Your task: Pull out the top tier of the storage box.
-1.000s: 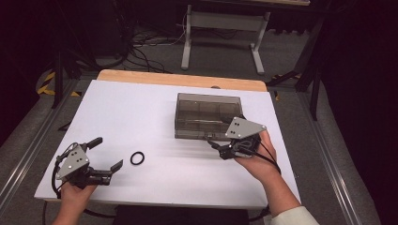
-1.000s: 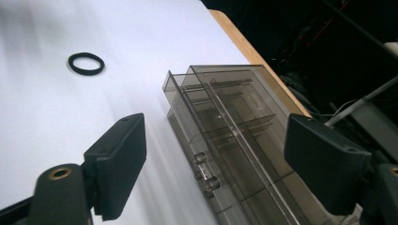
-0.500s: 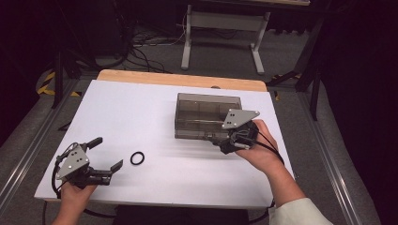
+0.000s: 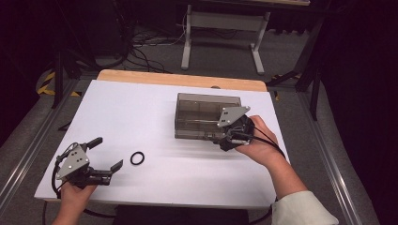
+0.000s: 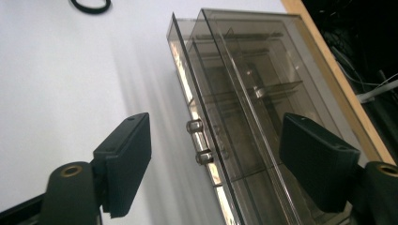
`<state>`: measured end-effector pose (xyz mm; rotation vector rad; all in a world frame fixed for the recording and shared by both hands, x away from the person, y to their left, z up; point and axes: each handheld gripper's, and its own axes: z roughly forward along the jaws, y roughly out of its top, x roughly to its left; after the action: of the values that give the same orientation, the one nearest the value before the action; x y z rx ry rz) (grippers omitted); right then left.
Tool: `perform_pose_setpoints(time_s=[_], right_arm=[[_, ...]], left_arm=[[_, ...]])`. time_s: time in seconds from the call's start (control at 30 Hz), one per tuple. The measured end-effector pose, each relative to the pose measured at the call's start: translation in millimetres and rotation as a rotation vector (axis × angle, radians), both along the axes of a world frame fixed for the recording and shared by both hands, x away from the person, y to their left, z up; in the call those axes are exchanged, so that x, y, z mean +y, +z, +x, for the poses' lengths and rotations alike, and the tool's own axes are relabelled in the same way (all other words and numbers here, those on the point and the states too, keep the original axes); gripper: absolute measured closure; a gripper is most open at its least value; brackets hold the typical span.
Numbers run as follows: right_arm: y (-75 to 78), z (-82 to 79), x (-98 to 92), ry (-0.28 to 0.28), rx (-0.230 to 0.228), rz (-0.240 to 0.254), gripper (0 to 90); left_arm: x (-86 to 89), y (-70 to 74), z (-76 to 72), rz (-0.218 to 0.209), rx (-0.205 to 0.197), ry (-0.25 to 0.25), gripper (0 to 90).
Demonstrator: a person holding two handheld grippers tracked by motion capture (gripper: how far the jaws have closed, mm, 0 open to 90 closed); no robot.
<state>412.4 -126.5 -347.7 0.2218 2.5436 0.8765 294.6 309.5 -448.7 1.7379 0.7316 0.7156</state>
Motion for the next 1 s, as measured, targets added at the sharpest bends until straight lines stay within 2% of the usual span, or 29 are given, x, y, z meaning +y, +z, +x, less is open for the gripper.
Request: perform_pose_setpoints(time_s=[0.07,0.47,0.53,0.6,0.67,0.77,0.9,1.0], right_arm=[[-3.8,4.0,0.9,0.000,0.009,-0.029,27.5],[-13.2,12.0,8.2,0.016,0.021,-0.126,34.6],[-15.6,13.3,10.5,0.022,0.015,-0.151,38.1],[-17.0,14.4,11.9,0.031,0.009,-0.175,40.1],[-18.0,14.5,12.9,0.027,0.010,-0.174,41.4],[-21.2,17.0,15.8,0.038,0.003,-0.216,44.8],[-24.6,19.0,18.2,0.052,0.002,-0.242,48.4],[-26.1,19.2,19.4,0.049,0.000,-0.244,49.9]], left_arm=[[0.2,-0.1,0.1,0.000,0.001,0.000,0.6],[0.1,-0.1,0.2,0.000,0.001,-0.001,0.6],[0.6,0.1,0.6,0.009,-0.003,-0.004,0.6],[0.0,-0.1,0.3,0.001,0.002,-0.002,0.6],[0.0,-0.2,0.3,0.002,0.002,-0.002,0.6],[0.3,-0.1,0.3,0.002,0.004,-0.002,0.6],[0.3,-0.1,0.4,0.003,0.005,-0.003,0.6],[0.2,-0.2,0.5,0.002,0.005,-0.004,0.6]])
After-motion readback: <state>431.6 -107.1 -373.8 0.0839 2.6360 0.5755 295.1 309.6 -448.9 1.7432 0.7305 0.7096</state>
